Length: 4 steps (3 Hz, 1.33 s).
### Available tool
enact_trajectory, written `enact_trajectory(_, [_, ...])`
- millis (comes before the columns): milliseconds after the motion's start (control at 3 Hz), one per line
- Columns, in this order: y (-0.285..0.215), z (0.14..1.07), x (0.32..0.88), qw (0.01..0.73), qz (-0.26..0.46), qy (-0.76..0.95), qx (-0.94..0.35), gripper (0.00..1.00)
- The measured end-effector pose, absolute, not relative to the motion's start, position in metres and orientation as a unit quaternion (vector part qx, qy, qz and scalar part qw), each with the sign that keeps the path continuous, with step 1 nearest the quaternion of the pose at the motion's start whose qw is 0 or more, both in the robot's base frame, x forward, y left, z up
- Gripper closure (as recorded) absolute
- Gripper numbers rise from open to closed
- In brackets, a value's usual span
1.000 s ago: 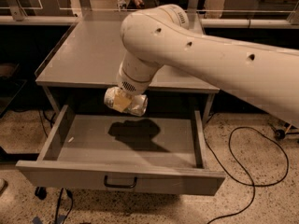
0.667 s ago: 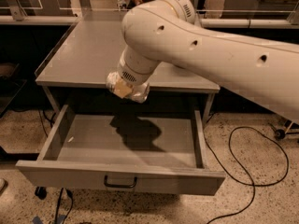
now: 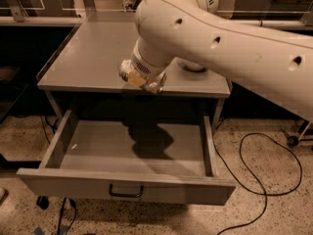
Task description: Pick 7up can from top drawer and place on counter
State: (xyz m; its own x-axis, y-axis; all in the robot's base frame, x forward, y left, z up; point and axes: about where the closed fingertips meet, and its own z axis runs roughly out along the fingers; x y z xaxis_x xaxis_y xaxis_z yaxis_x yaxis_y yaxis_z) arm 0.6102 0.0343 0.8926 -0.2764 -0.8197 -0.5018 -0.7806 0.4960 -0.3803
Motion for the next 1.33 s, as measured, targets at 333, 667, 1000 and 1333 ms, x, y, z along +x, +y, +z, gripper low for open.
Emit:
enact_trajectory(333, [0.048,0.891,0.617,0.331,-0.030,0.790,-0.516,1.00])
enact_trajectory(667, [0.075,0.881,0.631,0.312,-0.003,0.777,-0.546,1.00])
enact_trajectory(1000, [0.116,0.898,0.654,0.313,0.029,0.739,-0.596,1.00])
enact_trajectory(1333, [0.119,0.922,0.662,0.334,0.029,0.729,-0.597,1.00])
